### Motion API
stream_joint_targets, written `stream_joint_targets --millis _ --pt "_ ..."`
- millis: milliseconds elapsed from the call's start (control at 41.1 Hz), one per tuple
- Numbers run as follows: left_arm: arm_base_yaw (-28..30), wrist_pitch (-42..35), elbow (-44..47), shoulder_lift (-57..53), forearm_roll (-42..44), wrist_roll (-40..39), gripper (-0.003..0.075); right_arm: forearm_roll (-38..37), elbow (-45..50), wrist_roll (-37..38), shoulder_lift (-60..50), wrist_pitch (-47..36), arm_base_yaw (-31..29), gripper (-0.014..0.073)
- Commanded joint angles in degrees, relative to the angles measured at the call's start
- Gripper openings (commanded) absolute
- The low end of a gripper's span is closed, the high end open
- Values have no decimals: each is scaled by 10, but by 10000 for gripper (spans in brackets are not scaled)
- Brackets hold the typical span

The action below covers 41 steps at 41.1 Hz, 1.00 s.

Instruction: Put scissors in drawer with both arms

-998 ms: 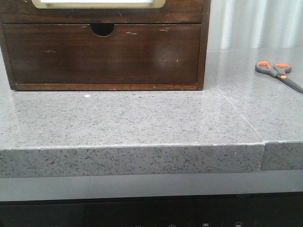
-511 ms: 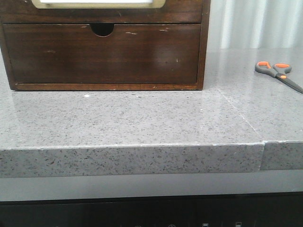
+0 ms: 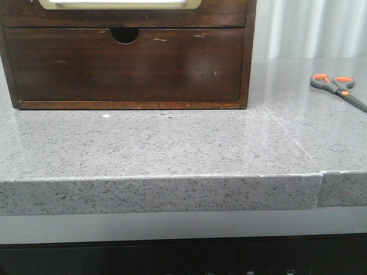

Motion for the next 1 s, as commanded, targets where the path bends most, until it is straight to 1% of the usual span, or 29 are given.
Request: stream_joint_targets --millis 0,122,268,438,657,730,973 --pt "-3 14 -81 5 -3 0 -20 2 -76 -3 8 29 0 -122" --pt "-3 94 -174 39 -3 0 -20 -5 -151 -3 47 100 0 -122" --pt "-3 175 -270 92 -3 0 -20 -5 -226 -3 111 166 0 -122" --pt "-3 247 -341 158 -3 0 -20 -14 -283 -3 182 227 0 -122" --pt "-3 295 -336 211 -3 0 -20 -22 -291 -3 244 271 0 -122" --pt "-3 295 -327 223 -3 0 -20 -24 -291 -3 258 284 0 -122" --pt "-3 294 -297 243 -3 0 -20 -24 -290 -3 283 288 0 -122"
